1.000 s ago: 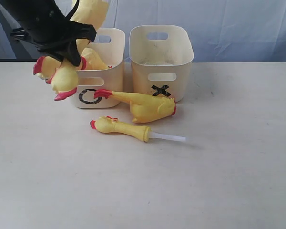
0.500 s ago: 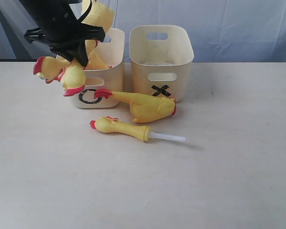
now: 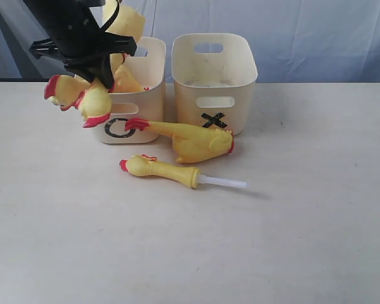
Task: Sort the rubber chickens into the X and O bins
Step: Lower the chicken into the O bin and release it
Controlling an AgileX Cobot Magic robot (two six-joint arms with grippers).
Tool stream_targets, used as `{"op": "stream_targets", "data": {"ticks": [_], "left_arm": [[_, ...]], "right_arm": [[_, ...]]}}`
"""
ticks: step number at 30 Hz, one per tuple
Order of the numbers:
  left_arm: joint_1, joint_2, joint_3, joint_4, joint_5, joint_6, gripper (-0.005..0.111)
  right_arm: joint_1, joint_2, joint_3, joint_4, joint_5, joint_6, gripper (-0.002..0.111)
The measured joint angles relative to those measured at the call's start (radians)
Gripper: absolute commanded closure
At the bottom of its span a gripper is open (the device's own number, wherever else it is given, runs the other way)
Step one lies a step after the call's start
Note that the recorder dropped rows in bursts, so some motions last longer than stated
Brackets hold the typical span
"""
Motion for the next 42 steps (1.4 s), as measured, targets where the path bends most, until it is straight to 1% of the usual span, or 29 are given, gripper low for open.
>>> {"op": "stream_targets", "data": {"ticks": [4, 11, 15, 24, 35, 42], "left_arm": [[0.0, 0.0, 0.0, -0.017, -0.007, 0.0, 0.106], [0.0, 0.0, 0.0, -0.032, -0.014, 0.0, 0.088], [0.0, 0.0, 0.0, -0.034, -0.018, 0.0, 0.082], [0.0, 0.0, -0.004, -0.041, -0.049, 0.004, 0.075], [0.0, 0.001, -0.017, -0.041, -0.074, 0.004, 0.074], [0.0, 0.001, -0.08, -0.041, -0.078, 0.004, 0.062]], "right_arm": [[0.0, 0.0, 0.0, 0.0, 0.0, 0.0, 0.109], [0.0, 0.0, 0.0, 0.0, 0.0, 0.0, 0.109], [0.0, 0.0, 0.0, 0.0, 0.0, 0.0, 0.109], [0.0, 0.0, 0.0, 0.0, 0.0, 0.0, 0.109], [0.0, 0.0, 0.0, 0.0, 0.0, 0.0, 0.109], [0.0, 0.0, 0.0, 0.0, 0.0, 0.0, 0.109]]}}
